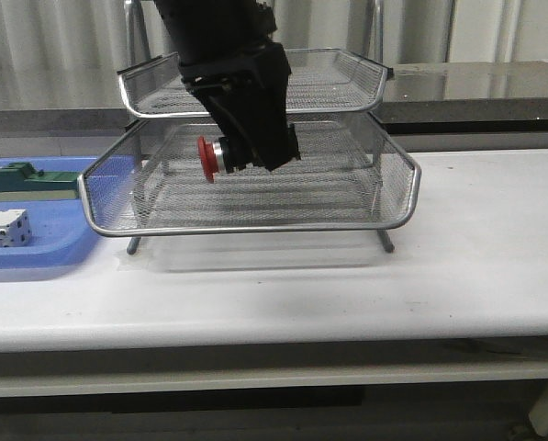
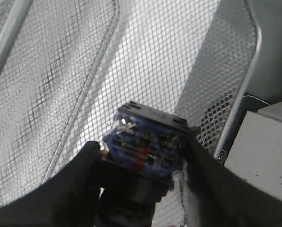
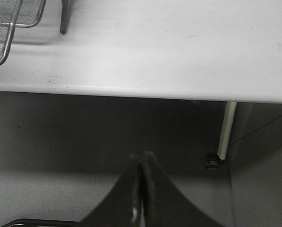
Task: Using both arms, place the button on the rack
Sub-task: 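Carry the button over and lower it into the pulled-out mesh tray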
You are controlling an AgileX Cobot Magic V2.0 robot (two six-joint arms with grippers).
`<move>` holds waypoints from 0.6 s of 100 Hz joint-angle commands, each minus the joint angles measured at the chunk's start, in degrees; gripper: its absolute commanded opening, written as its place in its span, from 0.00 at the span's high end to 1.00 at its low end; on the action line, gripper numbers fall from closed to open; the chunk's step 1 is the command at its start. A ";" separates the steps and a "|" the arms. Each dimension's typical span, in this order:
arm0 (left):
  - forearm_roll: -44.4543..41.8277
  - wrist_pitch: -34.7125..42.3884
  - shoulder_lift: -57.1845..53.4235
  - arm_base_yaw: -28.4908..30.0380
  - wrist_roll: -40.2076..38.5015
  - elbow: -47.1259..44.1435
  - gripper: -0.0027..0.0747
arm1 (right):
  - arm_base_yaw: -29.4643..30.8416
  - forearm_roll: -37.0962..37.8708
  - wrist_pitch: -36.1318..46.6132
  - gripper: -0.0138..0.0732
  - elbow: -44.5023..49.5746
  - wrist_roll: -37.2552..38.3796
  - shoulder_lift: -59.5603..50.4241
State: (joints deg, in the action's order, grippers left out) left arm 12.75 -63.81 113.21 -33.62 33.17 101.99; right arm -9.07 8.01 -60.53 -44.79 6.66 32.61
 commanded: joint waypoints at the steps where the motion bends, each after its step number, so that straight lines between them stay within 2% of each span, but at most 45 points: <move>1: 1.29 3.29 -2.14 -0.38 0.28 1.55 0.96 | 0.14 1.14 3.16 0.92 -1.93 -0.07 0.17; 37: 1.29 3.95 -0.21 -0.38 0.28 1.65 0.95 | 0.14 1.14 3.16 0.92 -1.93 -0.07 0.17; 48: 1.29 3.58 -0.21 -0.38 0.28 1.65 0.82 | 0.14 1.14 3.16 0.92 -1.93 -0.07 0.17; 60: 1.29 2.62 -0.21 -0.38 0.28 1.65 0.56 | 0.14 1.14 3.16 0.92 -1.93 -0.07 0.17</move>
State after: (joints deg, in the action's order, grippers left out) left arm 12.65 -61.67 116.24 -33.62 33.58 101.99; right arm -9.07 8.01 -60.53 -44.79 6.66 32.61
